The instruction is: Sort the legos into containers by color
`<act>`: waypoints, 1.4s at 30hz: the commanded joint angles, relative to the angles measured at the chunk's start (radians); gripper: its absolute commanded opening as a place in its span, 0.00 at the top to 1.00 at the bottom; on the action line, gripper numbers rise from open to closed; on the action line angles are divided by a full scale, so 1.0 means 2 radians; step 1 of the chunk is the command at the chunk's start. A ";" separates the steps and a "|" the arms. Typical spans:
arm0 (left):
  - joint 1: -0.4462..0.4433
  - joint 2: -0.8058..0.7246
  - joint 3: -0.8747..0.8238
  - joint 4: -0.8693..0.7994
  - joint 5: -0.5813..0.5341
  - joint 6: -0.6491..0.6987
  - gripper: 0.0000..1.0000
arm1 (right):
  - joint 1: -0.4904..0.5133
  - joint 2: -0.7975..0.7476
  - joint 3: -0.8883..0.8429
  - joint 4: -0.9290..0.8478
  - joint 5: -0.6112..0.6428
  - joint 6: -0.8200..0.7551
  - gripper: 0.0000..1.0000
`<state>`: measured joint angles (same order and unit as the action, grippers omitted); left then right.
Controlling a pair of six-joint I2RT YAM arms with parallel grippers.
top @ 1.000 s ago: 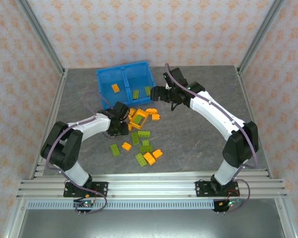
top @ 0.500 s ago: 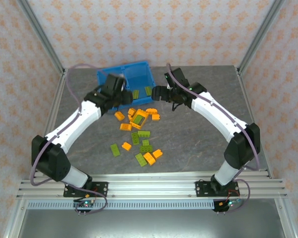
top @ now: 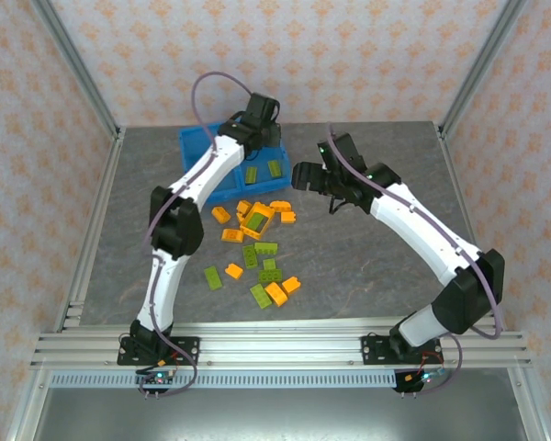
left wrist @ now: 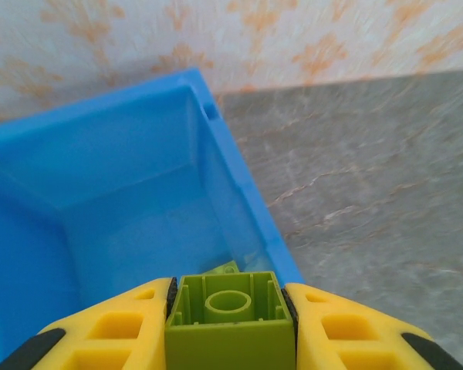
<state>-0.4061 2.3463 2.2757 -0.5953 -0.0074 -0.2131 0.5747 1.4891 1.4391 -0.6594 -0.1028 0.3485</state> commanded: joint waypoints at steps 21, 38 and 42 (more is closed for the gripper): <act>0.005 -0.147 -0.059 -0.028 0.001 -0.041 0.45 | -0.004 -0.015 -0.003 -0.004 0.021 0.004 0.09; 0.011 -0.458 -0.571 0.002 -0.008 -0.227 0.44 | -0.004 0.047 0.022 0.003 -0.023 -0.003 0.09; 0.022 -0.407 -0.585 0.041 0.023 -0.247 0.43 | -0.004 0.042 0.020 -0.001 -0.022 -0.003 0.10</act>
<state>-0.3809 1.4929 1.1164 -0.5911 -0.0044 -0.6338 0.5720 1.5837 1.4456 -0.6579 -0.1398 0.3473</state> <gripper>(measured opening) 0.565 0.903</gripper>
